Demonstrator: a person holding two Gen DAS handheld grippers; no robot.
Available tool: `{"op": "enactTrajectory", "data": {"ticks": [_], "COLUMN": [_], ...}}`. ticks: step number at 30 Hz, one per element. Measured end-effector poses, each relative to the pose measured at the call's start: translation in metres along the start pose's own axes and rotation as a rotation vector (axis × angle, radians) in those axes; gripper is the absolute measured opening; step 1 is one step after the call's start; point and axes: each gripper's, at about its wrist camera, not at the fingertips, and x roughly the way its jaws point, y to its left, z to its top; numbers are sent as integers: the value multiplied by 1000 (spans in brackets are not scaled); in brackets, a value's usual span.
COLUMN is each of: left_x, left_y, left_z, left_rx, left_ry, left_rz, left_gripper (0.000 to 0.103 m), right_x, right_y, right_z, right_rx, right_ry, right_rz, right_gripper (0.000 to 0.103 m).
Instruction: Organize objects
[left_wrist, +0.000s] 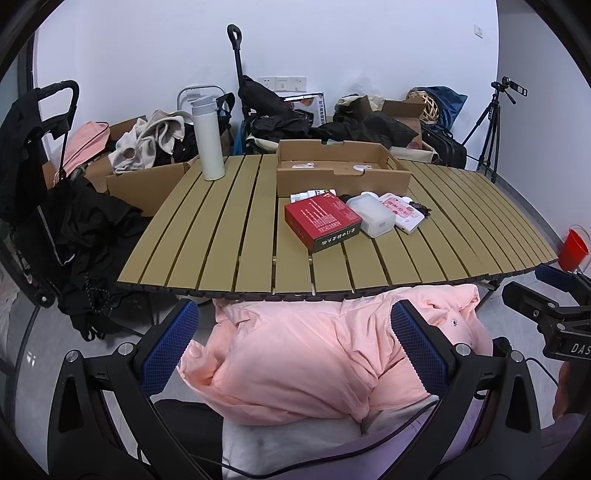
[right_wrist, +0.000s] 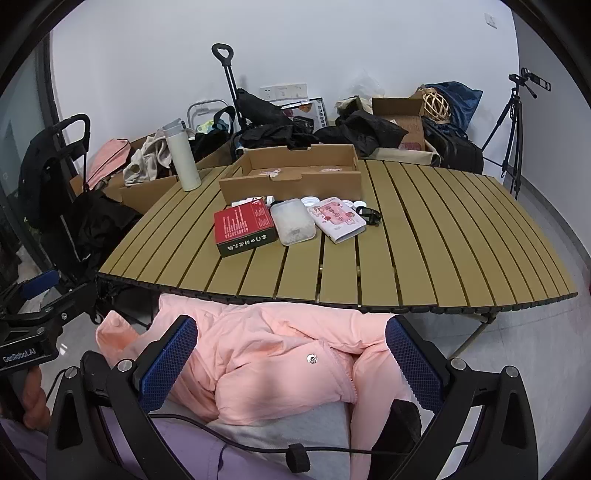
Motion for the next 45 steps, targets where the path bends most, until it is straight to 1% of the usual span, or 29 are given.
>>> {"op": "enactTrajectory", "data": {"ticks": [16, 29, 39, 41, 42, 44, 45], "left_x": [4, 4, 8, 11, 11, 12, 13], "left_y": [2, 0, 1, -1, 0, 3, 4], "left_z": [0, -1, 1, 13, 22, 41, 47], "left_rx": [-4, 7, 14, 37, 48, 52, 45], "left_ry": [24, 20, 36, 31, 10, -61, -96], "left_rz": [15, 10, 3, -22, -24, 13, 12], "left_gripper": [103, 103, 103, 103, 103, 103, 103], "right_x": [1, 2, 3, 1, 1, -2, -3], "right_y": [-2, -2, -4, -5, -7, -8, -8], "right_z": [1, 0, -1, 3, 8, 24, 31], "right_rx": [7, 8, 14, 20, 24, 16, -1], "right_ry": [4, 2, 3, -34, -57, -135, -192], "right_rz": [-6, -3, 4, 31, 49, 70, 81], "right_gripper": [103, 103, 103, 103, 103, 103, 103]}}
